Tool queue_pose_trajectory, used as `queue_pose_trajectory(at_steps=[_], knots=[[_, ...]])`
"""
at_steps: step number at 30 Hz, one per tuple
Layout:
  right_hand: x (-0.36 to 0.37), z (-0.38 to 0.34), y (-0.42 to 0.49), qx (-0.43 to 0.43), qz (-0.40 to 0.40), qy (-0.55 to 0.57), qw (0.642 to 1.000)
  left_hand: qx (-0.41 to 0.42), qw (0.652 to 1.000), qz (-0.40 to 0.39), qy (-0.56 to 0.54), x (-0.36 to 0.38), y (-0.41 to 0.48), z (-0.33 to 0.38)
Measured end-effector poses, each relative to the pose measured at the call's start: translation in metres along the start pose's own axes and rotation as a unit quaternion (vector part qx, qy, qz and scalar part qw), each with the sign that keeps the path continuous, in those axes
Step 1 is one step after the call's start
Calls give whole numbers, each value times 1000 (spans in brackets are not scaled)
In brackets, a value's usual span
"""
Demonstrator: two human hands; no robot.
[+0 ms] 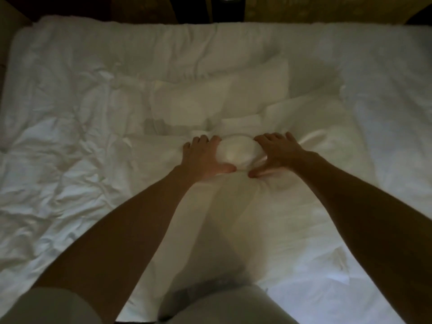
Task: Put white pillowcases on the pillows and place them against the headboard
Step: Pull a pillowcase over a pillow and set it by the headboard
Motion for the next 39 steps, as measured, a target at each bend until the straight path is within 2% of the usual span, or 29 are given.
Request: queue_pose_trajectory(at_steps=[4,9,13,17,22,26,31,35,39], knots=[[2,-6,-25,6,5,14,1000,35,993,94,57,-9,-29,9],[3,-22,-74,0,91,36,995,59,976,186,100,-13,-79,24],[11,-33,-127,-36,190,24,981,86,968,211,108,-9,-125,39],[12,-44,-163,-46,198,-44,978,118,952,251,131,-7,-170,54],[4,-69,-200,-95,268,-77,956,170,936,266,153,-22,-230,60],[-3,-98,-215,-176,235,-168,941,239,913,281,175,-21,-278,60],[-1,-124,-235,-199,146,-274,930,289,893,274,211,-1,-330,55],[10,-141,-254,-169,85,-270,944,286,912,236,175,6,-354,46],[11,-137,-273,-157,100,-250,950,216,939,258,64,-17,-363,32]])
Point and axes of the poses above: each hand's wrist, its own y-axis towards the middle knuckle, its own x-axis out of the palm, z = x × y, the point moved 3 cm from there along y, towards the middle knuckle, and after that the axes turned 6 degrees about y, right-handed, at the moved point
